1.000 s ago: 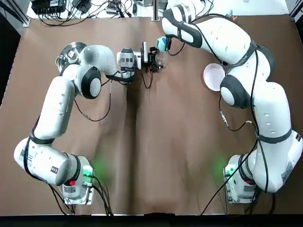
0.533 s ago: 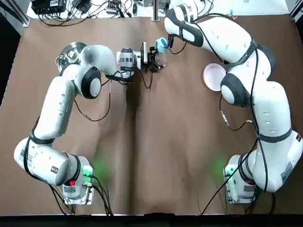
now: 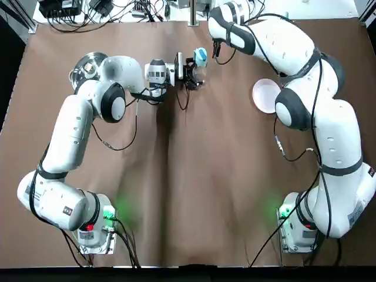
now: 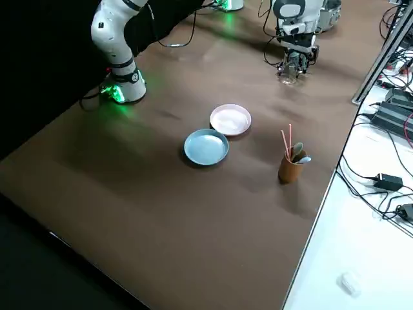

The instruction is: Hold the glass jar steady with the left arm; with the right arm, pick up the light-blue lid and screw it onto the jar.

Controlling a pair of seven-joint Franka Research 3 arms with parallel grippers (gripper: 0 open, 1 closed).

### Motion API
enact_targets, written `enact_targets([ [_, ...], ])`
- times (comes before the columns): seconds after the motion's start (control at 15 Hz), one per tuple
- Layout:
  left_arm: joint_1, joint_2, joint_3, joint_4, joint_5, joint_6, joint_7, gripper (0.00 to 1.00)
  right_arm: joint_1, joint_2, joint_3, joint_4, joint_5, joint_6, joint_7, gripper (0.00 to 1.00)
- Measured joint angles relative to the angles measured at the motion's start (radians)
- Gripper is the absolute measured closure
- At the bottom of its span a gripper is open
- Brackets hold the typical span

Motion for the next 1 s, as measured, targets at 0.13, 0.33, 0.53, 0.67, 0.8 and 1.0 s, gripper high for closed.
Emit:
enact_targets([
  [0.13,0.000,0.000,0.000,0.000,0.000,0.000,0.000,0.04,-0.024,-0.001,-0.001,0.008,0.000,-0.029,-0.063,0.00],
  [0.33,0.000,0.000,0.000,0.000,0.000,0.000,0.000,0.04,-0.064,-0.010,-0.001,0.020,0.002,-0.084,-0.175,0.00],
  [0.53,0.000,0.000,0.000,0.000,0.000,0.000,0.000,0.04,-0.121,-0.040,-0.002,0.025,0.025,-0.138,-0.317,0.00],
  [0.67,0.000,0.000,0.000,0.000,0.001,0.000,0.000,0.04,-0.201,-0.080,-0.003,0.027,0.034,-0.212,-0.493,0.00],
  [0.8,0.000,0.000,0.000,0.000,0.001,0.000,0.000,0.04,-0.261,-0.104,-0.003,0.027,0.049,-0.254,-0.621,0.00],
  [1.0,0.000,0.000,0.001,0.001,0.001,0.000,0.000,0.04,-0.359,-0.139,-0.005,0.028,0.083,-0.322,-0.860,0.00],
])
